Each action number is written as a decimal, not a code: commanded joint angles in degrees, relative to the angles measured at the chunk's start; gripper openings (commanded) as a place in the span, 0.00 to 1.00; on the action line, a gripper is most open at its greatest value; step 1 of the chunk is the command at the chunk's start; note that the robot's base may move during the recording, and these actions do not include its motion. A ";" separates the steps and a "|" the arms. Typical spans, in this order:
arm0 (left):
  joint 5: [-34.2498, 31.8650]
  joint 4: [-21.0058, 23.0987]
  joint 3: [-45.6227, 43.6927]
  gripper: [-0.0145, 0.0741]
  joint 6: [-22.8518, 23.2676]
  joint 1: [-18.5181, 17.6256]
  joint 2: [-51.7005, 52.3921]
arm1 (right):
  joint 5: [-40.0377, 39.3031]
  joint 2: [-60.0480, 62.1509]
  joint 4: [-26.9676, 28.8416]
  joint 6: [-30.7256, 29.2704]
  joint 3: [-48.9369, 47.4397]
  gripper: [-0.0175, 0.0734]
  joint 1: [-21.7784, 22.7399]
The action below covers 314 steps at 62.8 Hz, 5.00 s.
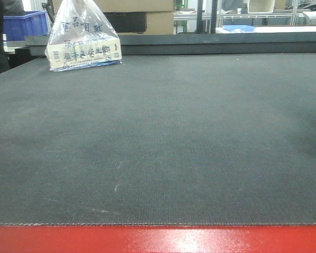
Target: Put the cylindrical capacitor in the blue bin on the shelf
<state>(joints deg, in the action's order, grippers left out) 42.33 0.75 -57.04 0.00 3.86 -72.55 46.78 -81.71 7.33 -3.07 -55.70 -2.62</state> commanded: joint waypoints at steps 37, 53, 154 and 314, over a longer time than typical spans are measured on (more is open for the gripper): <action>-0.04 0.58 -0.61 0.04 0.00 -0.23 -0.04 | -6.21 -11.19 -1.06 2.27 -2.59 0.53 -0.45; 0.40 0.58 -0.61 0.04 0.00 -0.23 -0.02 | -7.63 -12.04 -1.06 3.07 -2.59 0.49 -0.45; -2.35 0.42 -0.83 0.52 0.00 -3.06 -14.54 | -7.46 -12.04 -2.14 3.07 -2.59 0.01 -0.45; -40.76 1.54 21.01 0.04 0.00 -2.90 40.22 | -33.48 53.66 -10.70 6.40 16.46 0.01 -0.45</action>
<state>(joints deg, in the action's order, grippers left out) 2.39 1.90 -35.91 0.00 1.09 -32.69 14.80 -28.36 -2.93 3.46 -39.24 -3.04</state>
